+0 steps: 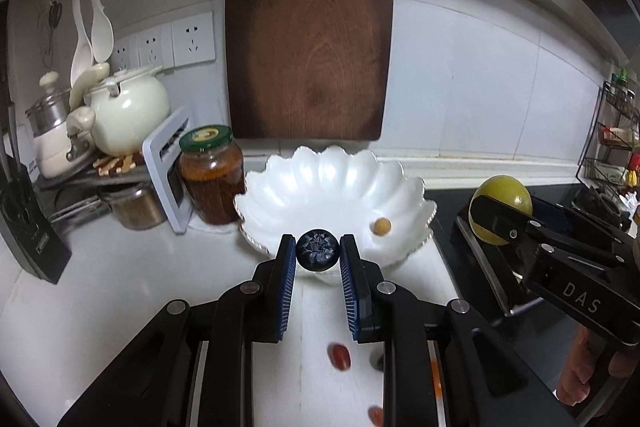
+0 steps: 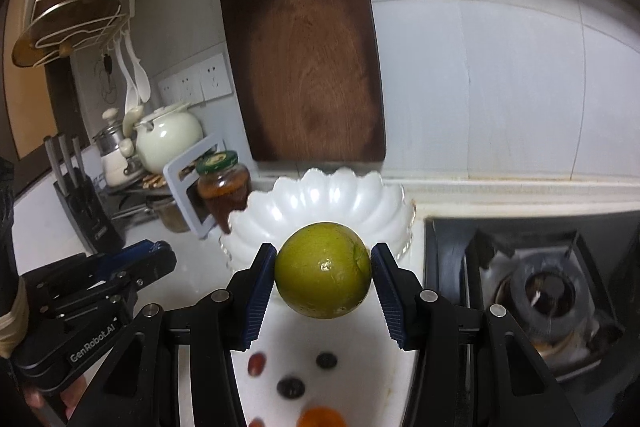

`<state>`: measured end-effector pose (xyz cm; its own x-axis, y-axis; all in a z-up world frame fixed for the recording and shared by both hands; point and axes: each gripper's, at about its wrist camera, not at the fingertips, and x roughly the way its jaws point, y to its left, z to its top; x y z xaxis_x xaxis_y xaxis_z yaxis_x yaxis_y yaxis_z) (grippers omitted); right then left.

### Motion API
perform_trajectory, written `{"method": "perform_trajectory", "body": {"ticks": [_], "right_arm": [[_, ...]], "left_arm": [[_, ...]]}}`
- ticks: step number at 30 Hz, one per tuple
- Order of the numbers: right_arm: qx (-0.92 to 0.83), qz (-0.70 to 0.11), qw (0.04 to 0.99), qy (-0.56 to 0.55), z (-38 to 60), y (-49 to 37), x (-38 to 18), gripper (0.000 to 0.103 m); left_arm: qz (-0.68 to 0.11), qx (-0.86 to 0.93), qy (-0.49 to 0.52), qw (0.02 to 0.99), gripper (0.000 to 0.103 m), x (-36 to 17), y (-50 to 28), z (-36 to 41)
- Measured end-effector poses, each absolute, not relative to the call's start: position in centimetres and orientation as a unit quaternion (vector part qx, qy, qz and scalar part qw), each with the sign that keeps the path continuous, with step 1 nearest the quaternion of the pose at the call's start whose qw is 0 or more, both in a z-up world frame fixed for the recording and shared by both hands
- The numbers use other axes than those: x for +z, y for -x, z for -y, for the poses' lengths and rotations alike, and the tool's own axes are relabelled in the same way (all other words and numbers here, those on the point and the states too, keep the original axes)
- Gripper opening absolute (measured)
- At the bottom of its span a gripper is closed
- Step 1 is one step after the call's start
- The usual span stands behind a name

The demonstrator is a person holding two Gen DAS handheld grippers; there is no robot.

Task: Organize fruits
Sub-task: 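Lift and carry the blueberry and green citrus over the white bowl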

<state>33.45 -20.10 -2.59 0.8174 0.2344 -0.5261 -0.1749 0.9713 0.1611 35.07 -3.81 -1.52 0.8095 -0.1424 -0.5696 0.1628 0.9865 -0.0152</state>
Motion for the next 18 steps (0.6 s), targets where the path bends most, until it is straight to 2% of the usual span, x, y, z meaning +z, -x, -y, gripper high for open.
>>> {"method": "perform_trajectory", "body": {"ticks": [12, 18], "right_arm": [[0.098, -0.259, 0.96, -0.035, 19.2, -37.9, -1.0, 0.05], [0.097, -0.272, 0.957, -0.038, 19.1, -40.8, -1.1, 0.05]], "left_arm": [[-0.283, -0.076, -0.03, 0.956, 0.023, -0.4, -39.7, 4.3], [-0.288, -0.079, -0.032, 0.954, 0.023, -0.5, -42.8, 4.4]]}}
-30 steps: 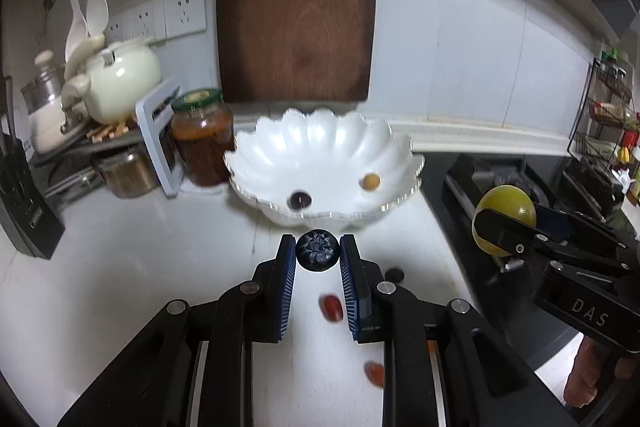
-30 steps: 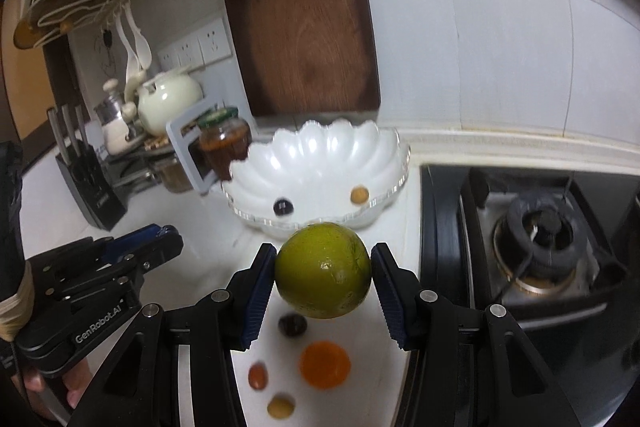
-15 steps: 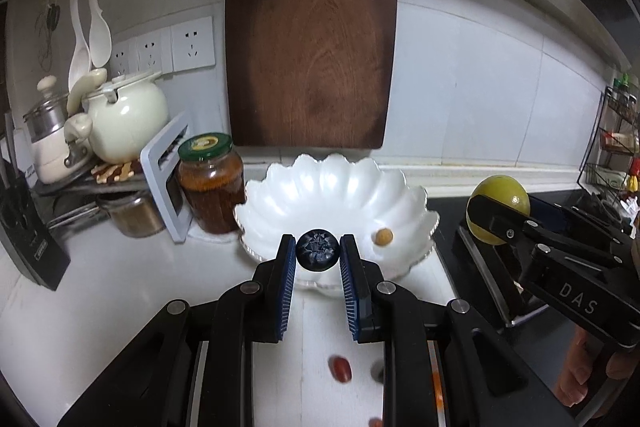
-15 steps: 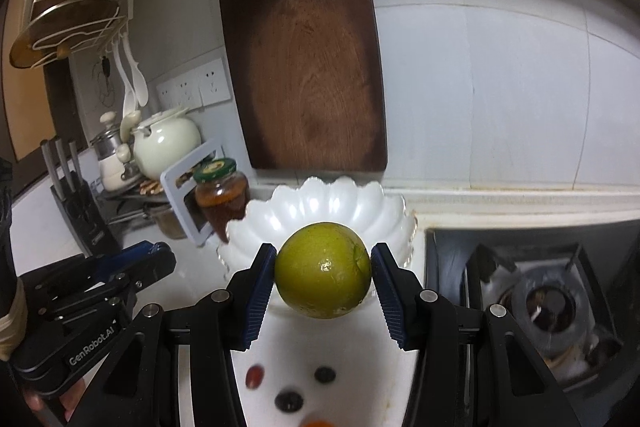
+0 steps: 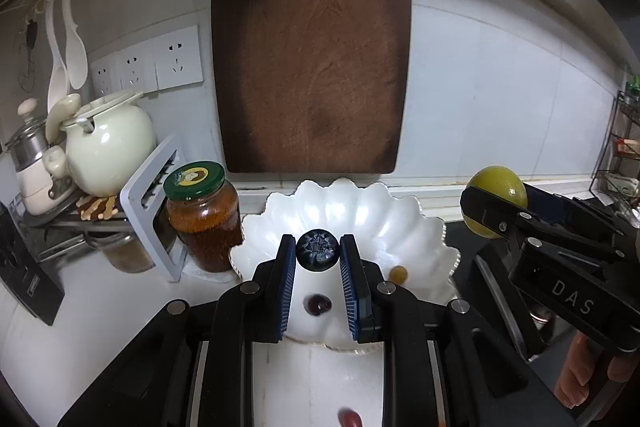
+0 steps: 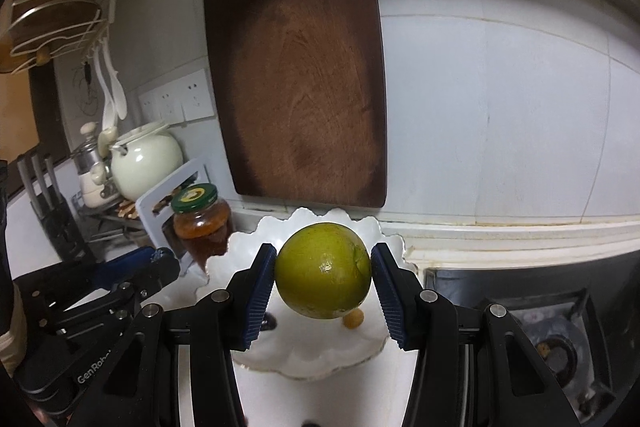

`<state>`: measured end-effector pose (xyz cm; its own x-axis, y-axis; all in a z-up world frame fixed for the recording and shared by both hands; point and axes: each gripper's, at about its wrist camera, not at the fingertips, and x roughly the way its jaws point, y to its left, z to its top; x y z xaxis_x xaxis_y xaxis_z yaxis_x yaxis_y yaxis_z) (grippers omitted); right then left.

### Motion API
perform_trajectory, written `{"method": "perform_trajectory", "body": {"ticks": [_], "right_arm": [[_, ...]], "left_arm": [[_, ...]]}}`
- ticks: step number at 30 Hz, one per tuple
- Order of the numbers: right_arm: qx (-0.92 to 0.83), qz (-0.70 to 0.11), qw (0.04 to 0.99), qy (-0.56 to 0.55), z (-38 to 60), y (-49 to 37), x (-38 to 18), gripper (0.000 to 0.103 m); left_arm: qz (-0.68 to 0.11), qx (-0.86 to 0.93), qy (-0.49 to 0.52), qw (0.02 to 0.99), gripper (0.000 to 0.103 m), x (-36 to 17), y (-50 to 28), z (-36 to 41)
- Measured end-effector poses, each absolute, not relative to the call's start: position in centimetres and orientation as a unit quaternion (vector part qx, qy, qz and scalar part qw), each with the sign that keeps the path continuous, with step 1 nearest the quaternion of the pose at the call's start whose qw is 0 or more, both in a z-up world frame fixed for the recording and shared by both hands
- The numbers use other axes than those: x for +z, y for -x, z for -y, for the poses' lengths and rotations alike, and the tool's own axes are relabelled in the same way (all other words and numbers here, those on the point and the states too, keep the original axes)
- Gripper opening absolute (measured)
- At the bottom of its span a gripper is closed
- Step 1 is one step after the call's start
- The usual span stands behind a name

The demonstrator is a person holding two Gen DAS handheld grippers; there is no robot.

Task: Organize fruits
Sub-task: 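Lift and carry the blueberry and green citrus over the white bowl, then open both tools to release the blueberry and citrus into the bowl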

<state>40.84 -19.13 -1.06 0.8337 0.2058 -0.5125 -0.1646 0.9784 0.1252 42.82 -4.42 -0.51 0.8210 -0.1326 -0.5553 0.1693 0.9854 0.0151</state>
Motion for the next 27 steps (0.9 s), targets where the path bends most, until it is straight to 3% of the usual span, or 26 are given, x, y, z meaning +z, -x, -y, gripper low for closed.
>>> {"method": "perform_trajectory", "body": {"ticks": [27], "right_arm": [[0.1, -0.399, 0.912, 0.0, 17.0, -53.3, -8.2, 0.05]], "left_arm": [[-0.415, -0.058, -0.017, 0.908, 0.023, -8.0, -55.6, 4.0]]}}
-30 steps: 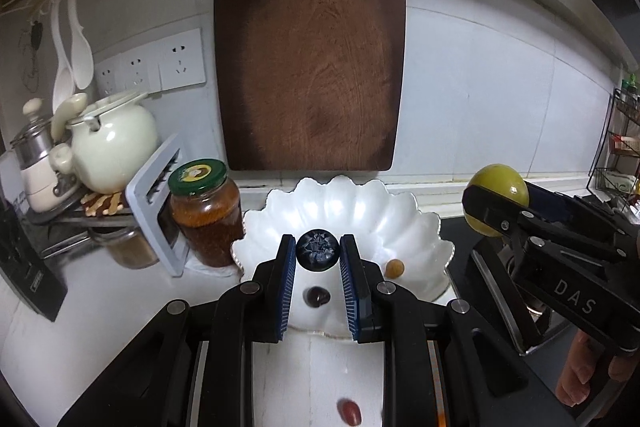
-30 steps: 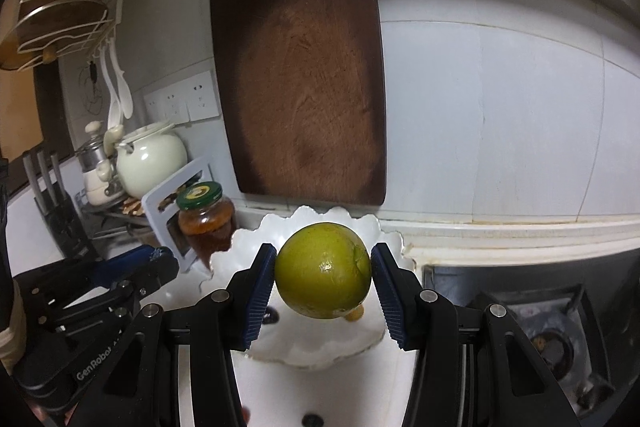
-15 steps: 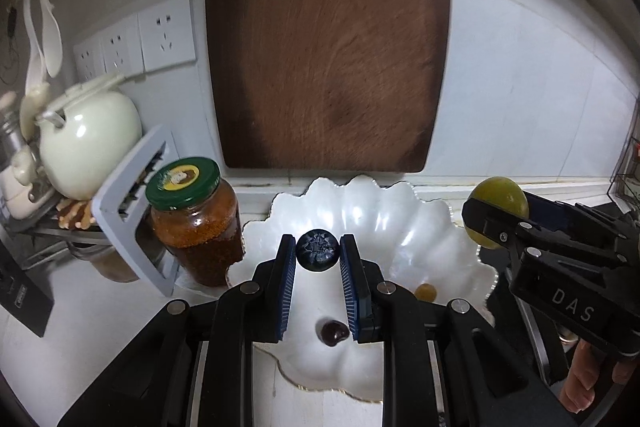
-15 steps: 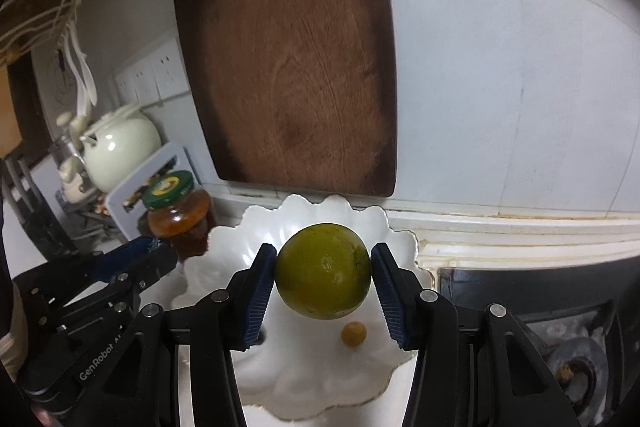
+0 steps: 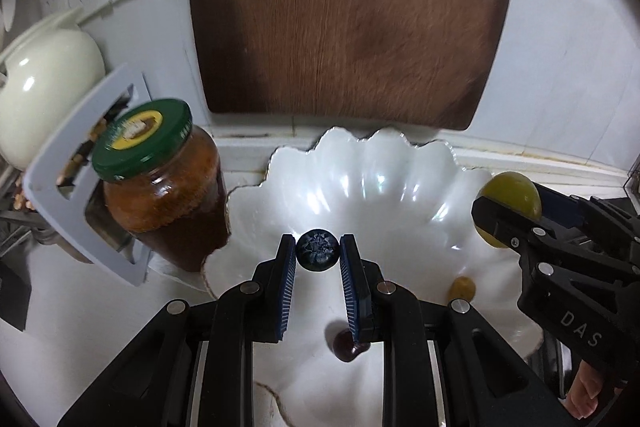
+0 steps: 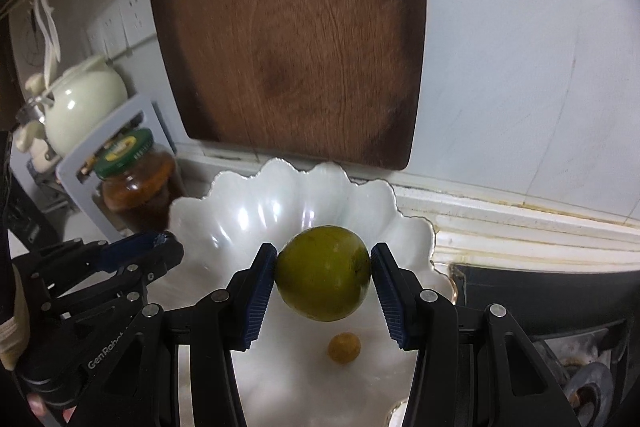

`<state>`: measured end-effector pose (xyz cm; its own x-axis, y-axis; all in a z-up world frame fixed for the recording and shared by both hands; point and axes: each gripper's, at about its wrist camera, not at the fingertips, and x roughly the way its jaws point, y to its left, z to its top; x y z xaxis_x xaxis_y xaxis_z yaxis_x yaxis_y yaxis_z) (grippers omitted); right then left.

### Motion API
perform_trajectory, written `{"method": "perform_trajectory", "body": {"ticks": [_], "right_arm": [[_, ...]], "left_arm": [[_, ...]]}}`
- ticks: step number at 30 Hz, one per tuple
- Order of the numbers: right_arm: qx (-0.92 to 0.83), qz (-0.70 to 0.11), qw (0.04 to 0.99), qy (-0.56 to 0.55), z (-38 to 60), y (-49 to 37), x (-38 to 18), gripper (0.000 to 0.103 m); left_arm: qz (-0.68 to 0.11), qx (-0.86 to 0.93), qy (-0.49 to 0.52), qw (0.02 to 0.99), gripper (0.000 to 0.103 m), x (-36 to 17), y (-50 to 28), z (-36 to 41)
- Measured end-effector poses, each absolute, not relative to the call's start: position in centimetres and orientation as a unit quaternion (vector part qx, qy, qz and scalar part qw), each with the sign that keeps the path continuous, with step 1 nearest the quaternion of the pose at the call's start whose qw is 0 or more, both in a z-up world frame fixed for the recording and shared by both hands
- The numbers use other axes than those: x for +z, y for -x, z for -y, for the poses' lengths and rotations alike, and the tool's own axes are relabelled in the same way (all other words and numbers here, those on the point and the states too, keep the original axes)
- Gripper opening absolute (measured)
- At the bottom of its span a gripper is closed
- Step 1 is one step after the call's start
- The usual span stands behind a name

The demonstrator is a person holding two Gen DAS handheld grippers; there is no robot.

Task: Organize fruits
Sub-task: 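Open both tools to release the blueberry and citrus into the bowl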

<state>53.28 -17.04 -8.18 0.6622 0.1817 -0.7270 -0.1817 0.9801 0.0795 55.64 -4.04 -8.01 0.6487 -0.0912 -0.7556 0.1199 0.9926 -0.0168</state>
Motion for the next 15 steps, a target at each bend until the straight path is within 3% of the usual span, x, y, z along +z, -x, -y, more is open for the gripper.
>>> {"method": "perform_trajectory", "body": {"ticks": [15], "right_arm": [[0.102, -0.46, 0.882, 0.021, 16.6, -56.9, -11.9, 0.05]], "left_arm": [[-0.475, -0.039, -0.038, 0.878, 0.023, -12.2, -59.9, 5.2]]}}
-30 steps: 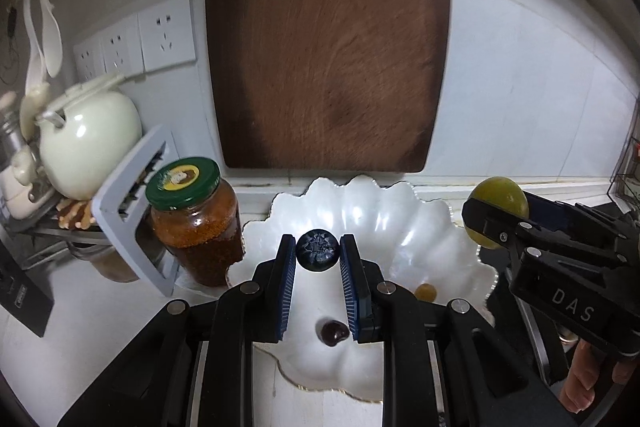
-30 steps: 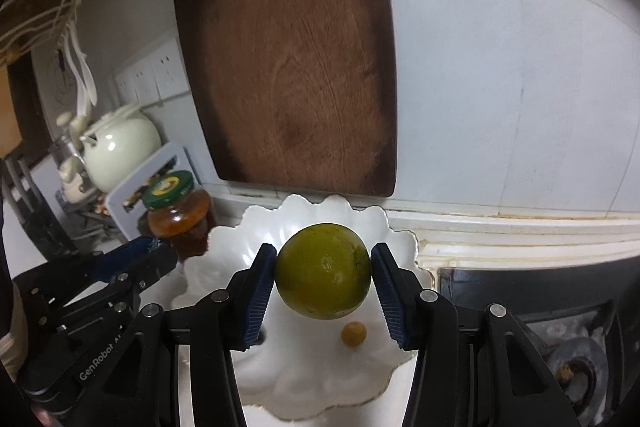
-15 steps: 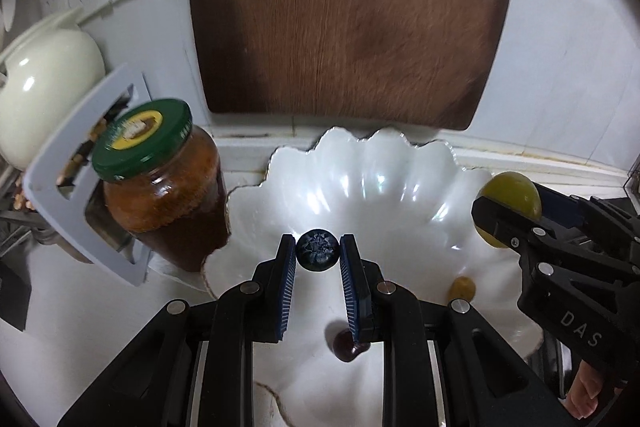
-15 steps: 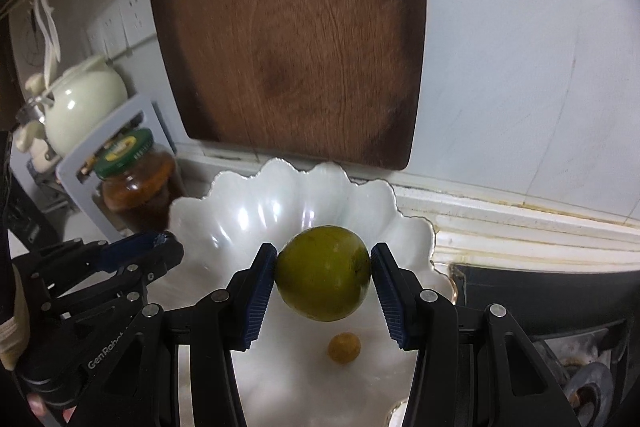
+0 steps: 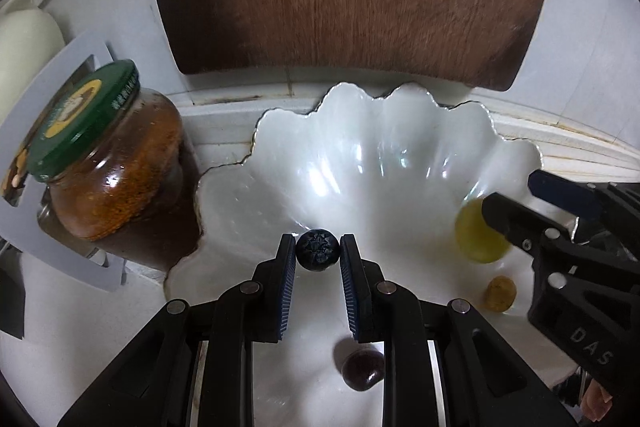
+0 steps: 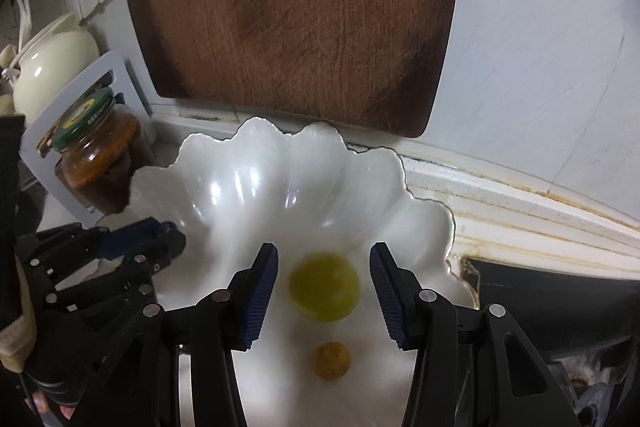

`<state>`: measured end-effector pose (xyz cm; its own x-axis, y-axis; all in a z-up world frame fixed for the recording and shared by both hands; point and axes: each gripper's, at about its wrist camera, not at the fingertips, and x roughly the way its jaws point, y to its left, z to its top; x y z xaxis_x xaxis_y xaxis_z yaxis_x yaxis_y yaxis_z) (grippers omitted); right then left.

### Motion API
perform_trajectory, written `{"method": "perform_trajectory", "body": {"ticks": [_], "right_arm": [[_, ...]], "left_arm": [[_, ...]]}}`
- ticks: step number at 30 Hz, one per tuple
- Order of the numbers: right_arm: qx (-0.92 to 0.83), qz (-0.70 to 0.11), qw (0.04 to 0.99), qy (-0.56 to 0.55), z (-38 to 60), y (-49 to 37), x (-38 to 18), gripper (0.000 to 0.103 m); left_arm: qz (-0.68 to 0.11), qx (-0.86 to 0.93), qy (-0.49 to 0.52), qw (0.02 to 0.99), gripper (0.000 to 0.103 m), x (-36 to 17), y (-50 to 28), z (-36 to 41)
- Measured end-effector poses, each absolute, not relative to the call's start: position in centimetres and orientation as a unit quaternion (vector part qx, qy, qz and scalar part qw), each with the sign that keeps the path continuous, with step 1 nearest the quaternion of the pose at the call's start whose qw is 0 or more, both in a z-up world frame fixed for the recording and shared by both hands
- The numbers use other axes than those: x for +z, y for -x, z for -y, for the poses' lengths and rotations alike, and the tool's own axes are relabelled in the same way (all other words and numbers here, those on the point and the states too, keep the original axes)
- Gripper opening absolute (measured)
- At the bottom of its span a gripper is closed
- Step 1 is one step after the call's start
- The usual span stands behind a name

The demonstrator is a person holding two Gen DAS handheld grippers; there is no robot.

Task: Organize fruits
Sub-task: 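Open both tools to release the blueberry and citrus into the bowl, then withdraw both open tools from the bowl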

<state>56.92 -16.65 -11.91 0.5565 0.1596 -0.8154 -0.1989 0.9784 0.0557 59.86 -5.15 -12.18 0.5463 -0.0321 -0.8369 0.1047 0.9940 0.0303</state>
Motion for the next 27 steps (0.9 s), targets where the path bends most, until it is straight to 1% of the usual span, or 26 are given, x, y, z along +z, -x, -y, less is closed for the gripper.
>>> {"method": "perform_trajectory", "body": {"ticks": [2, 3, 5, 6, 9, 10, 13, 15, 17, 21, 23, 26, 27], "right_arm": [[0.101, -0.463, 0.88, 0.021, 16.7, -57.2, -11.9, 0.05], [0.098, -0.463, 0.881, 0.022, 16.7, -57.2, -11.8, 0.05], [0.095, -0.463, 0.881, 0.02, 17.0, -57.2, -11.8, 0.05], [0.093, -0.464, 0.881, 0.019, 17.1, -57.2, -11.8, 0.05], [0.089, -0.464, 0.881, 0.013, 17.6, -56.6, -11.7, 0.05], [0.089, -0.462, 0.882, 0.011, 17.8, -56.3, -11.6, 0.05], [0.087, -0.454, 0.887, 0.011, 18.2, -55.3, -11.0, 0.05], [0.086, -0.447, 0.89, 0.011, 18.4, -54.6, -10.4, 0.05], [0.089, -0.44, 0.894, 0.009, 18.7, -53.8, -9.6, 0.05], [0.089, -0.421, 0.902, 0.009, 19.2, -51.9, -8.1, 0.051], [0.094, -0.412, 0.906, 0.005, 19.4, -50.9, -7.2, 0.051], [0.095, -0.393, 0.914, 0.005, 19.5, -49.1, -5.8, 0.057], [0.095, -0.389, 0.916, 0.006, 19.6, -48.5, -5.4, 0.058]], "left_arm": [[-0.482, -0.041, -0.033, 0.875, 0.024, -12.5, -60.2, 5.1], [-0.485, -0.042, -0.029, 0.873, 0.026, -12.7, -60.5, 5.2], [-0.487, -0.046, -0.023, 0.872, 0.05, -12.7, -60.5, 5.1], [-0.484, -0.044, -0.023, 0.873, 0.052, -12.6, -60.4, 5.1], [-0.477, -0.043, -0.026, 0.877, 0.054, -12.0, -59.8, 5.1], [-0.475, -0.042, -0.026, 0.879, 0.057, -11.8, -59.5, 5.1], [-0.459, -0.039, -0.03, 0.887, 0.058, -10.6, -58.2, 4.9], [-0.446, -0.036, -0.038, 0.894, 0.063, -9.5, -57.1, 4.8], [-0.429, -0.031, -0.045, 0.902, 0.069, -8.4, -55.9, 4.7], [-0.397, -0.022, -0.054, 0.916, 0.076, -6.1, -53.3, 4.3], [-0.386, -0.021, -0.054, 0.921, 0.08, -5.0, -52.2, 4.2], [-0.366, -0.021, -0.052, 0.929, 0.087, -3.4, -50.0, 3.9], [-0.36, -0.021, -0.051, 0.931, 0.087, -3.1, -49.5, 3.9]]}}
